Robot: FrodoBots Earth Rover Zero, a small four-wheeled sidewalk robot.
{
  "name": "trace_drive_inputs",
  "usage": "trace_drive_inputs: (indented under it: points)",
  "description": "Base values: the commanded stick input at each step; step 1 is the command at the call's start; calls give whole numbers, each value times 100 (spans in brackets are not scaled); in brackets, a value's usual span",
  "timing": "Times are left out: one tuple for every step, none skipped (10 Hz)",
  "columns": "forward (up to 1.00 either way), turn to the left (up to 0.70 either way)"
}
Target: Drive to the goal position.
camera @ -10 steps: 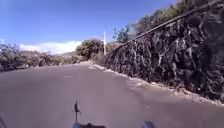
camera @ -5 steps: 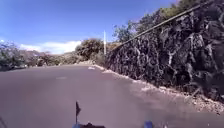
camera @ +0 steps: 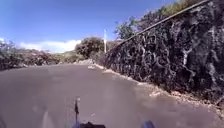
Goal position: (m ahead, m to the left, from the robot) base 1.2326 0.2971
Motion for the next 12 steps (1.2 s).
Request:
trace_drive_inputs:
  points:
    - [100,0]
    - [100,0]
    - [100,0]
    - [100,0]
    - [100,0]
    - [100,0]
    - [100,0]
    - [100,0]
    - [100,0]
    - [100,0]
    - [100,0]
    - [100,0]
